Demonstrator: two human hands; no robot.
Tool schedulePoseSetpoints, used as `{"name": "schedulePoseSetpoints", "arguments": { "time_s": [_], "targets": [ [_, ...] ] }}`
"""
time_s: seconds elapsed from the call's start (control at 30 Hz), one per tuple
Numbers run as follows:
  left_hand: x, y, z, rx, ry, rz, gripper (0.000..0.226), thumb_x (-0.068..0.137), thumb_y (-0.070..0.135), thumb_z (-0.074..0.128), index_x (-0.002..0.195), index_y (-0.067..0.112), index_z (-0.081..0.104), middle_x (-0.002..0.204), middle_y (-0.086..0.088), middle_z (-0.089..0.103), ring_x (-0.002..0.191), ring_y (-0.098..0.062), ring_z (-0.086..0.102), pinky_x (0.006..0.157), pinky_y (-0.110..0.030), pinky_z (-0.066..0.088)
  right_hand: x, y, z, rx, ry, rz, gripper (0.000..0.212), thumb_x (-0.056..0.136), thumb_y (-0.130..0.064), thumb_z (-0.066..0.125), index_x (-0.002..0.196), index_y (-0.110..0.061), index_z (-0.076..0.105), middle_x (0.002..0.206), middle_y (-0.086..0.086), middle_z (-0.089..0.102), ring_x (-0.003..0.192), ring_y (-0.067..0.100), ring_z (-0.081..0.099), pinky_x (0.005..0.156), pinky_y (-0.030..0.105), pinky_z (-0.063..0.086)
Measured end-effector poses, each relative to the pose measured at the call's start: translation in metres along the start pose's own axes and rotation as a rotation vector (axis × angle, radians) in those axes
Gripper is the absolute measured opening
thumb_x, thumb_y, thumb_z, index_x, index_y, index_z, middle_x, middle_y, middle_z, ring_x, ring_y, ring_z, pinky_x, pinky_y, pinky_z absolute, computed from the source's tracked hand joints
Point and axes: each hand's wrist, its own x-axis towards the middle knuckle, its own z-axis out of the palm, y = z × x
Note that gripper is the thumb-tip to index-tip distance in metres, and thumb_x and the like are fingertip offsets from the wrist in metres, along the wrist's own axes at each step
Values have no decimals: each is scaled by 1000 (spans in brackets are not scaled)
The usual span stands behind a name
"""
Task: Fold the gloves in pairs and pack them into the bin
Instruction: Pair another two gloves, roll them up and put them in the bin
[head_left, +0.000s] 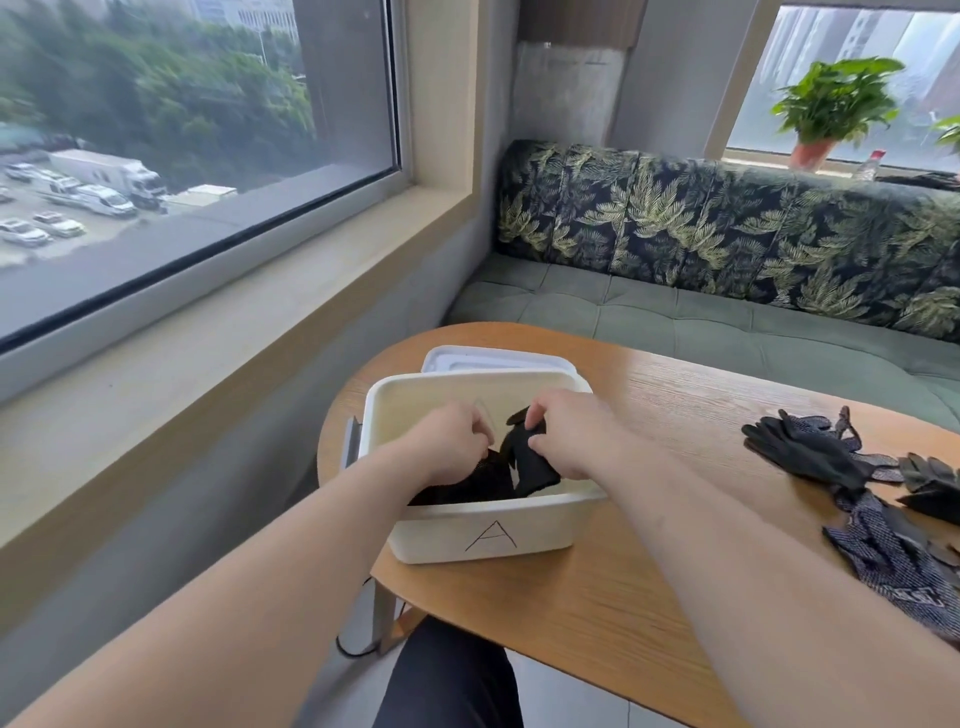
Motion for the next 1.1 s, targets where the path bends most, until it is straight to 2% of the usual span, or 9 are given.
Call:
{"name": "schedulePoseSetpoints", "arguments": {
  "time_s": [0.07,0.17,0.37,0.53,0.63,0.73,0.93,1.03,1.1],
  "targets": [
    [1,0,1,124,-22,36,31,104,11,47,120,23,70,127,0,72,116,-23,64,101,-35,52,4,-3,0,-165,-1,-8,30,99,-16,63,127,-21,69,129,3,72,119,24,68,96,34,56],
    [4,1,5,240,-67,66,43,106,9,44,141,23,63,140,-2,63,128,-27,58,98,-31,46,13,-2,2,-238,50,-72,24,97,-11,61,118,-14,72,111,10,71,96,29,67,85,38,58],
    [14,-6,17,401,-190,72,50,102,11,46,148,26,59,145,-2,61,131,-29,56,110,-41,48,19,-11,17,-443,-142,-9,14,95,-9,67,106,-18,70,93,0,64,83,19,56,74,27,45],
    [16,-8,19,431,-233,73,47,102,14,50,147,21,61,138,-6,66,126,-32,61,107,-42,51,29,-6,32,-355,-200,-29,26,100,-21,67,125,-17,69,123,8,71,113,29,67,99,39,57],
    [17,-8,20,432,-230,69,46,102,13,51,147,20,62,136,-8,66,125,-32,61,106,-41,52,29,-2,34,-400,-195,-69,28,99,-15,65,126,-13,69,122,10,71,111,29,68,97,40,58],
    [19,-9,23,432,-234,64,44,102,13,51,144,17,63,135,-9,67,124,-33,61,105,-42,53,27,-12,34,-491,-276,-80,8,102,-15,62,106,-14,68,99,4,64,82,23,58,87,36,52],
    [20,-9,23,441,-255,63,51,101,13,52,151,19,57,142,-8,64,128,-32,59,106,-39,52,30,-14,33,-492,-223,-24,28,93,-3,64,70,-17,53,72,0,51,62,18,45,76,31,48],
    [21,-10,23,459,-269,71,48,99,13,54,147,18,61,138,-8,66,127,-33,61,104,-39,53,28,-12,33,-541,-235,-52,14,94,-5,63,97,-14,73,85,4,64,73,24,54,75,31,51],
    [23,-10,24,474,-285,74,50,99,14,56,148,19,60,138,-8,67,126,-32,61,105,-42,53,27,-17,30,-591,-358,-72,27,101,-12,61,126,-15,71,110,6,70,88,26,57,80,31,51]
  ]
}}
